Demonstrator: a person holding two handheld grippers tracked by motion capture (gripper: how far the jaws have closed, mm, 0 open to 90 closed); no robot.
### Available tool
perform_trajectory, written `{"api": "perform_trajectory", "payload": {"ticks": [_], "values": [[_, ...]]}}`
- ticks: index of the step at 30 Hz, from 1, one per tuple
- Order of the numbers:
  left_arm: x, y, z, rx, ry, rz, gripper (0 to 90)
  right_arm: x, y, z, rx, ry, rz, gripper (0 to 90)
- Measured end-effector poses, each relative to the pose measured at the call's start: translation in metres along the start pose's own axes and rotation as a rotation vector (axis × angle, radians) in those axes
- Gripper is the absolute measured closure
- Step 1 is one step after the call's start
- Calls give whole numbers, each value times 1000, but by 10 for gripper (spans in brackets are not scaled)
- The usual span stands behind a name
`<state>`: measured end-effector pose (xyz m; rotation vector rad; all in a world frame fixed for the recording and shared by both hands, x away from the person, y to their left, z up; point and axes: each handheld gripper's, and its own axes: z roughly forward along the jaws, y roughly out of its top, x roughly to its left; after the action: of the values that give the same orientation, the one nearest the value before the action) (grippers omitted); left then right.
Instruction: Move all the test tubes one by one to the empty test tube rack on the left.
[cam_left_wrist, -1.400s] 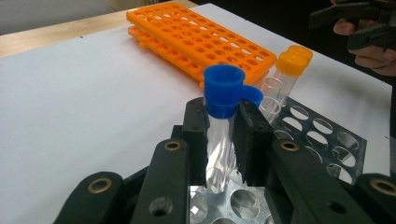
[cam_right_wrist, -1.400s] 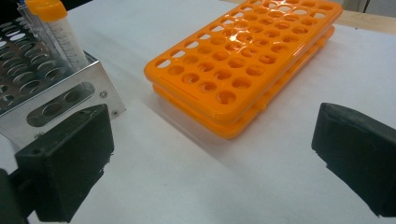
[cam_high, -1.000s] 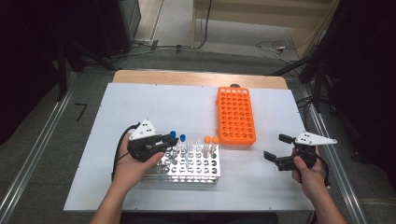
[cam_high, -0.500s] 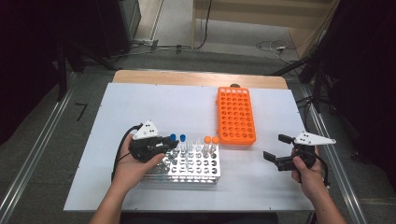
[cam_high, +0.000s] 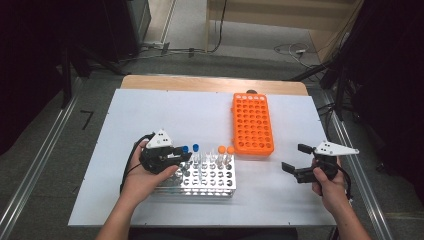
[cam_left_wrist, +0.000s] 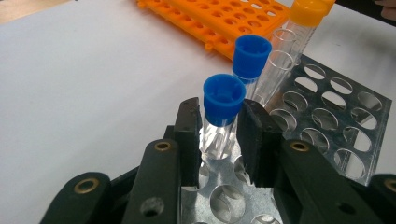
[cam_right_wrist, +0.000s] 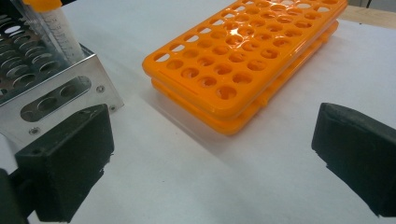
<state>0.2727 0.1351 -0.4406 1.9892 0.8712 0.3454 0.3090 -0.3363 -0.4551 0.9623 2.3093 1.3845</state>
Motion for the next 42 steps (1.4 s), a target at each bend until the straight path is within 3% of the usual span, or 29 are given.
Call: {"api": "perform_trajectory", "payload": {"ticks": [10, 18, 26, 32, 42], "values": [[-1, 1, -1, -10, 36, 10, 533, -1, 0, 0, 0, 1, 1, 0], [2, 1, -4, -30, 23, -15, 284, -1, 0, 0, -3, -1, 0, 0], [3, 1, -6, -56, 23, -29, 116, 0, 0, 0, -4, -2, -2, 0], [5, 2, -11, -113, -15, -61, 62, -1, 1, -1, -7, -2, -3, 0], [8, 1, -22, -187, -43, -54, 4, 0, 2, -2, -13, -8, -9, 0]]}}
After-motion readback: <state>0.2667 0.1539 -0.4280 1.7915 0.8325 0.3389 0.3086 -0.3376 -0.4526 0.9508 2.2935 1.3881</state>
